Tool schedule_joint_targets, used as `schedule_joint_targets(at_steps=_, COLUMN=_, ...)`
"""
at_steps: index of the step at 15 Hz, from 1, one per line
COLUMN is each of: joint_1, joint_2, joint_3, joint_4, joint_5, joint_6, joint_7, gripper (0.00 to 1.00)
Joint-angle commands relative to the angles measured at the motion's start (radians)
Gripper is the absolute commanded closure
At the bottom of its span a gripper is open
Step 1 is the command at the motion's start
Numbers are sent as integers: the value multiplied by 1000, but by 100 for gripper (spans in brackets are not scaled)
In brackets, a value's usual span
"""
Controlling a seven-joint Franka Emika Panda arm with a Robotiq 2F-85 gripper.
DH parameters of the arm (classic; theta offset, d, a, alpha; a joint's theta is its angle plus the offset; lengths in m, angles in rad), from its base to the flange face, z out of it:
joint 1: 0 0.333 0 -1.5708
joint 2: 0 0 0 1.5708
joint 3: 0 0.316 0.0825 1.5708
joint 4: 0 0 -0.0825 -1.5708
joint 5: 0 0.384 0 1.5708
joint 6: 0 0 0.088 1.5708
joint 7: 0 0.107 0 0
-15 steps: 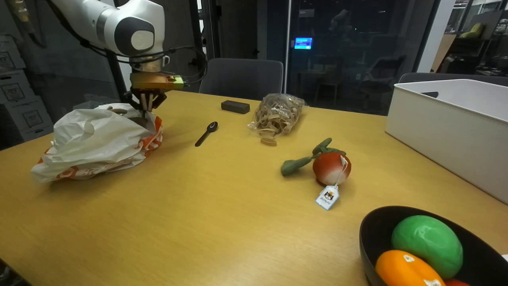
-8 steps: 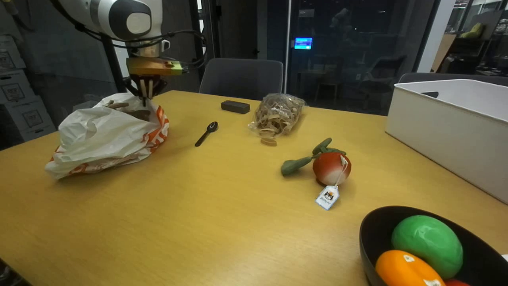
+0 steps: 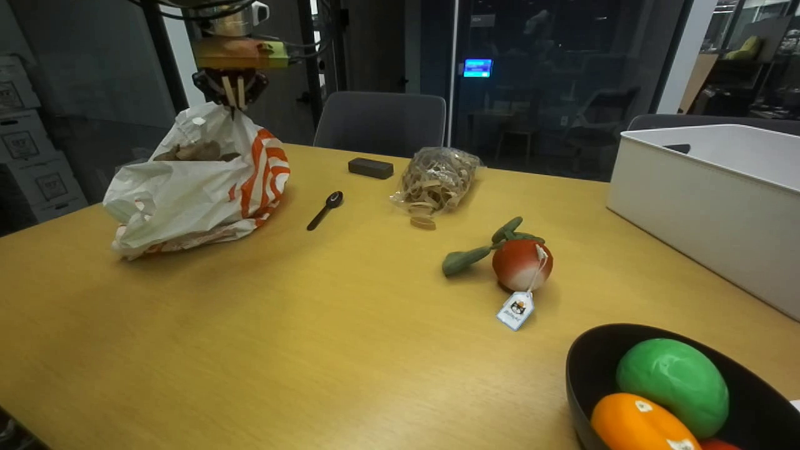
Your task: Pick the yellow container with an orange lid from the table and put it in the plastic, pick the brown toy from the table and put it in the plastic
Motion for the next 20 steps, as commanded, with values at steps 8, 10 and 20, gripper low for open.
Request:
schedule_joint_targets(at_steps=8, joint_1=27, joint_2=-46, joint_3=-64, joint_4=-12, joint_5=-91, joint_6=-83, joint_7=83, gripper=55)
schedule_joint_targets(at_steps=10, joint_1=27, joint_2=-68, joint_3=-76, joint_4=-20, joint_5=-148, joint_6=-94, joint_7=120, gripper=40)
schedule_joint_targets(at_steps=20, joint_1=33, joint_2=-227, joint_3=-107, joint_4=-138, joint_5=-199, joint_6=-99, joint_7=156, gripper=0)
